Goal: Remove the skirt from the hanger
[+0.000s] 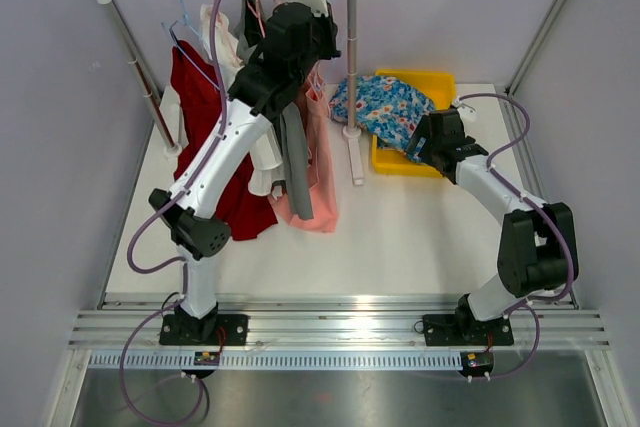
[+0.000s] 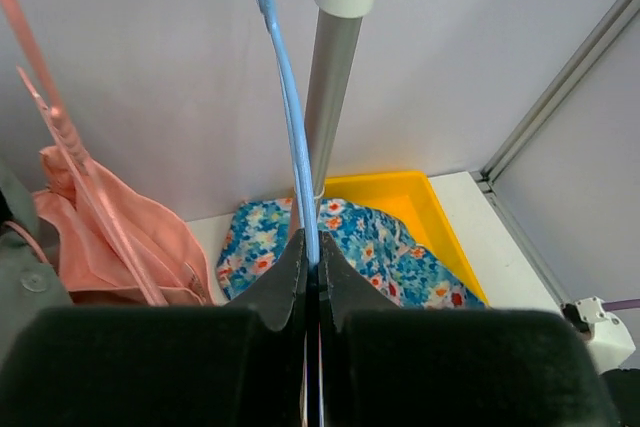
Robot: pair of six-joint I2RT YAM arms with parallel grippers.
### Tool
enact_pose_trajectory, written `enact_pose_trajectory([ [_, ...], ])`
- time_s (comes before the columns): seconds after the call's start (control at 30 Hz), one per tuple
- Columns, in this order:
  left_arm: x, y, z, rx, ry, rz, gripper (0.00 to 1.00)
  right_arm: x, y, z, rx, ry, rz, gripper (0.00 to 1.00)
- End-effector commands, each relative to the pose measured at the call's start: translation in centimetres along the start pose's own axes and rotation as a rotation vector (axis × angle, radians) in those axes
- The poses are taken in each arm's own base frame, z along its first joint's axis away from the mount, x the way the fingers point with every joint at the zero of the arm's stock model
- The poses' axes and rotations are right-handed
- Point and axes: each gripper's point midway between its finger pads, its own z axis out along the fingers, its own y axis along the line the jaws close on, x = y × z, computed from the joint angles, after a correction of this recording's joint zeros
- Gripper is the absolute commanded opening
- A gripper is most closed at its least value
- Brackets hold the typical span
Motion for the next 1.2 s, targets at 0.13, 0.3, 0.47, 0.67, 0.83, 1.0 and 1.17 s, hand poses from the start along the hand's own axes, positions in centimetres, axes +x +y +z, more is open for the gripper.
enact_pose_trajectory([
  [0.13,-0.1,-3.9,-0.5,0.038,-0.047,-0.120,0.02,-0.9,0.3,-1.8,-0.047,-0.048,-0.011,0.99],
  [0.3,1.4,-6.5,-1.5,0.073,-0.021,-0.167,0.09,-0.6,-0.2,-3.1,-0.056,-0.050,-0.013,1.00],
  [0.47,1.4,-7.5,-2.9,0.058,-0.021,-0.195,0.18,-0.4,-1.2,-4.7,-0.051,-0.058,-0.024,0.99],
  [0.67,1.2,-6.6,-4.6,0.017,-0.025,-0.213,0.19,0.0,-1.9,-6.4,-0.063,-0.061,-0.020,0.99],
  [0.83,0.9,-5.8,-5.8,0.002,-0.014,-0.181,0.53,0.3,-2.4,-7.5,-0.067,-0.058,-0.013,1.00],
  [1.0,-2.0,-4.0,-8.7,-0.031,-0.034,-0.125,0.77,0.0,-2.7,-8.8,-0.075,-0.071,-0.006,0.99],
  [1.17,-3.9,-1.1,-10.9,-0.114,-0.073,-0.070,0.81,-0.1,-2.7,-9.7,-0.095,-0.084,0.005,0.99],
])
